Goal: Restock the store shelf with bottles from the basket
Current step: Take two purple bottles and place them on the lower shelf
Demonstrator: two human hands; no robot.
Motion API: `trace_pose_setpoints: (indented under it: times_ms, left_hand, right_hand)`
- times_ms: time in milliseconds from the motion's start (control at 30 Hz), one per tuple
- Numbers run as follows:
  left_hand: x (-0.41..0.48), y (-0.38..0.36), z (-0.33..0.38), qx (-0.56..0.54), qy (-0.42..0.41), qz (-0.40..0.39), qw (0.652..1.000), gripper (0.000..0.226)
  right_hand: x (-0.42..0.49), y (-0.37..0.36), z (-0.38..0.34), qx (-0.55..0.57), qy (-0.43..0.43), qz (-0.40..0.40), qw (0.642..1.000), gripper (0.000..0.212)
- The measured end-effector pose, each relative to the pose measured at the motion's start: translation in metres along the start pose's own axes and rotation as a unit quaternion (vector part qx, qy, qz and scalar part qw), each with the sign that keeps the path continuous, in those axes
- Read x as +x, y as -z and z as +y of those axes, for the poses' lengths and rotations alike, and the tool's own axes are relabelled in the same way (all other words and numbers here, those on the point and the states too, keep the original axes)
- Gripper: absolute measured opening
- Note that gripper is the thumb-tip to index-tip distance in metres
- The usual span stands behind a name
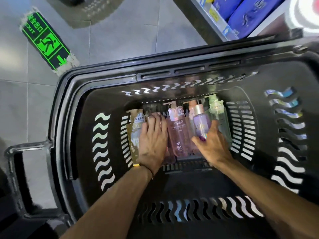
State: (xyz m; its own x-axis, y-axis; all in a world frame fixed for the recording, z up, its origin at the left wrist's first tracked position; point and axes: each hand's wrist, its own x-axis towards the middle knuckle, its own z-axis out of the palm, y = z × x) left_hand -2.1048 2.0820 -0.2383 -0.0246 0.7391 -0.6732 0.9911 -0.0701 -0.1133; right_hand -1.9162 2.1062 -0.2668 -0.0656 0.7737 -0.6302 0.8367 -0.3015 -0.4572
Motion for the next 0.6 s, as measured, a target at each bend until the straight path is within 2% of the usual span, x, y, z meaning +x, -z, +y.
trace_pose_setpoints:
  times_ms: [67,133,167,233,400,533,600]
  left_hand:
    - [0.016,0.000,0.003,0.080,0.012,-0.019,0.997,0.100]
    - [0.027,0.001,0.003,0.107,0.032,-0.043,0.993,0.103]
    - [0.029,0.002,0.004,0.099,0.039,-0.057,0.993,0.108]
    - [0.032,0.000,0.005,0.079,0.047,-0.061,0.994,0.117]
    - [0.022,-0.017,0.010,0.049,0.064,-0.007,0.997,0.120]
    - [0.007,-0.024,0.019,0.063,0.017,-0.001,0.998,0.109]
    - [0.000,-0.026,0.029,0.006,-0.015,-0.038,0.999,0.105]
  right_hand:
    - [0.005,0.003,0.000,0.023,0.018,-0.019,0.999,0.051]
    - [0.009,0.005,-0.001,0.057,0.028,-0.033,0.997,0.062]
    - [0.010,0.006,-0.002,0.067,0.030,-0.034,0.997,0.063]
    - [0.012,0.007,-0.002,0.086,0.028,-0.026,0.996,0.052]
    - [0.014,0.007,0.007,0.119,0.022,-0.036,0.992,0.045]
    - [0.012,0.008,0.016,0.128,0.022,-0.057,0.990,0.047]
    - [0.011,0.009,0.020,0.131,0.014,-0.057,0.990,0.053]
